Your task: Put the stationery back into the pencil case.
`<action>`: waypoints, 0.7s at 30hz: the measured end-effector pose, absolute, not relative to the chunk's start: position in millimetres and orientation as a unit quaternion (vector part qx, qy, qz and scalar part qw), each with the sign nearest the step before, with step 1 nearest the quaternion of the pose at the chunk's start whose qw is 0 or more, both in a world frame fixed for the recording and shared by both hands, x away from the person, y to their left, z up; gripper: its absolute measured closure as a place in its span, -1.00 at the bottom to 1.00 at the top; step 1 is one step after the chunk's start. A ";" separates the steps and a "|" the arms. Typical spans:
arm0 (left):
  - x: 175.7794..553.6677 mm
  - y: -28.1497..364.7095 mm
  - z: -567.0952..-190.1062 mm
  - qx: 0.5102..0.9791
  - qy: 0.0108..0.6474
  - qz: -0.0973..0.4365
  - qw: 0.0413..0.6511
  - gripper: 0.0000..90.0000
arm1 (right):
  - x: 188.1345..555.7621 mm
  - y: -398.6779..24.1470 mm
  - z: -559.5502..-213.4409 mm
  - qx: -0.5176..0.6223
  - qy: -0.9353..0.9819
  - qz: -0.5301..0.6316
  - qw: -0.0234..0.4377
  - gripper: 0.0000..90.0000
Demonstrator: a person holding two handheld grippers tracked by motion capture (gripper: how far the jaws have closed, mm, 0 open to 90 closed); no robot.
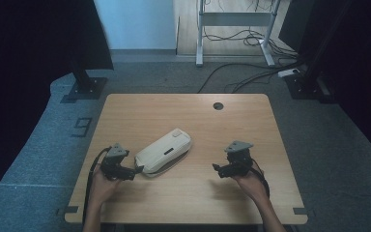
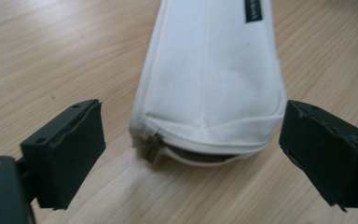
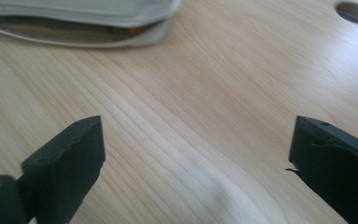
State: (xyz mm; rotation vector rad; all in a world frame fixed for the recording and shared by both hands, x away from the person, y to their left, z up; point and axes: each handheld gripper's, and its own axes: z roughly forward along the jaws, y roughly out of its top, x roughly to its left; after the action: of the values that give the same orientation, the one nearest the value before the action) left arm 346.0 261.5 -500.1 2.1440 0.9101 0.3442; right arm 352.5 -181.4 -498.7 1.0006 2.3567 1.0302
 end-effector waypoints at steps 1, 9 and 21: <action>346.3 262.5 -501.6 0.841 0.358 0.134 0.382 -0.88 | 351.6 -185.3 -500.1 0.362 0.836 0.364 0.192 -0.96; 350.5 272.4 -520.5 0.846 0.374 0.128 0.358 -0.98 | 343.1 -214.9 -514.4 0.401 0.820 0.356 0.198 -1.00; 353.5 277.9 -547.7 0.851 0.389 0.137 0.325 -1.00 | 331.7 -240.6 -548.6 0.448 0.804 0.347 0.182 -1.00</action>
State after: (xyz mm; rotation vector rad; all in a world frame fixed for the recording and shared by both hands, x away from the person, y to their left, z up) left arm 353.5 277.9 -547.7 2.2315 1.0187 0.3593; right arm 331.7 -240.6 -548.6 1.2640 2.2687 0.9804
